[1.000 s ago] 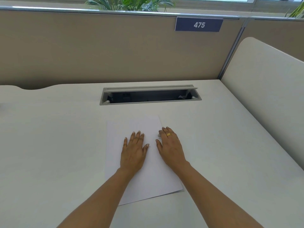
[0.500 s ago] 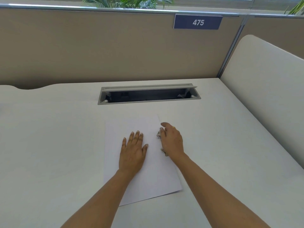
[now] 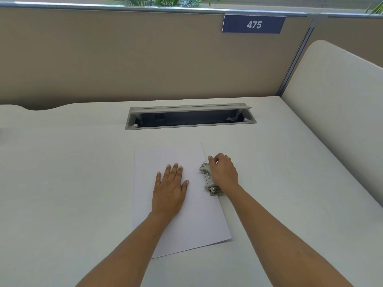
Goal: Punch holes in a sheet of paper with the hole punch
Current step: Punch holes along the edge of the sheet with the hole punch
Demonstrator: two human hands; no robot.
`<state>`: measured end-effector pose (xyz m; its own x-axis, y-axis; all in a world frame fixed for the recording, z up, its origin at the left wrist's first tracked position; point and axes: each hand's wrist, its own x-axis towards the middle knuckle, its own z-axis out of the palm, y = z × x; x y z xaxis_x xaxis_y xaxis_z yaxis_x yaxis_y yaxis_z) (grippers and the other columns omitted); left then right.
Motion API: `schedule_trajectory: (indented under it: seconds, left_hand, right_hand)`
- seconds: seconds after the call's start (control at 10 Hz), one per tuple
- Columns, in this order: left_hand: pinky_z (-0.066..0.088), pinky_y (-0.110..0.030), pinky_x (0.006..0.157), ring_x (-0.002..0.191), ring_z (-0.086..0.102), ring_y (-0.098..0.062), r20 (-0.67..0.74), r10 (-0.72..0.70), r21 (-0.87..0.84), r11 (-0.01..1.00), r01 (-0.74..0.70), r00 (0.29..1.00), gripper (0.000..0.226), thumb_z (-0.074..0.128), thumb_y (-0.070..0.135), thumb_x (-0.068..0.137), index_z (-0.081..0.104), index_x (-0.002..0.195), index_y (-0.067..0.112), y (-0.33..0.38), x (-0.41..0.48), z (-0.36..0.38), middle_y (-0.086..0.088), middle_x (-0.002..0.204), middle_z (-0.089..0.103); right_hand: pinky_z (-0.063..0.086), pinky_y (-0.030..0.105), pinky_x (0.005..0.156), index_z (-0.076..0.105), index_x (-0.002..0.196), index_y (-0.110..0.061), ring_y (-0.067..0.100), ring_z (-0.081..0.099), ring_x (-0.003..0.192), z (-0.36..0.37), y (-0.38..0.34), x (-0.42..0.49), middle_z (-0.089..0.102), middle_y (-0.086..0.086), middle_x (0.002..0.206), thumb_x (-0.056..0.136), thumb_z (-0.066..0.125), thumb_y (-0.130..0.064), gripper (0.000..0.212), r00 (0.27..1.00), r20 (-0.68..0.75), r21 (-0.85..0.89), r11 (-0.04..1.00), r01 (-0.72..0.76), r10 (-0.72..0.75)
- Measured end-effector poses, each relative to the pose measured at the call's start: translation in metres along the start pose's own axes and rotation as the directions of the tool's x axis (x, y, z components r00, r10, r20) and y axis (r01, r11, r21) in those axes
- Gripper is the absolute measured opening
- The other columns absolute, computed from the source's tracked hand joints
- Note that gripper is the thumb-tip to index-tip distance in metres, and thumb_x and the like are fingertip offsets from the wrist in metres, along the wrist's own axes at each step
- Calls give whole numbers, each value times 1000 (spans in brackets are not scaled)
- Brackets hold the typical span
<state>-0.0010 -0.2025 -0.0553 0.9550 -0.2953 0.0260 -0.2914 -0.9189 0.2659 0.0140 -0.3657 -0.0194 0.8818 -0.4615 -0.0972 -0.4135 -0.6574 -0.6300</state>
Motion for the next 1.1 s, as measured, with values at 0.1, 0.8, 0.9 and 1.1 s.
schedule_trajectory:
  seconds: [0.1,0.8,0.9,1.1]
  left_hand:
    - [-3,-35,118,147,0,-12,-2,-2,1,1000,2,1000,55,18,41,100,9,149,20,0,0,0,4,159,6]
    - [0,-37,119,147,3,-14,-32,12,24,1000,-11,999,54,19,39,99,13,149,20,1,-1,2,3,159,10]
    - [-1,-37,119,147,2,-14,-29,11,19,1000,-10,1000,53,19,39,99,13,149,21,1,-2,1,4,159,10]
    - [-1,-37,119,147,3,-13,-30,12,12,1000,-12,999,53,19,39,100,13,149,21,1,-2,1,4,159,9]
  right_hand:
    - [36,32,75,53,108,-4,33,56,100,0,0,0,53,13,117,97,36,-36,37,1000,1,-34,999,11,-11]
    - [32,32,70,48,111,-7,33,55,94,4,0,4,54,14,114,101,21,-28,36,999,13,-123,992,40,-38]
    - [32,33,71,46,113,-7,32,51,90,1,-3,8,52,15,117,100,20,-23,33,997,73,-122,993,2,7]
    - [35,35,86,45,120,-8,34,50,113,-4,-11,15,46,14,128,96,25,-15,32,975,177,-127,985,-115,136]
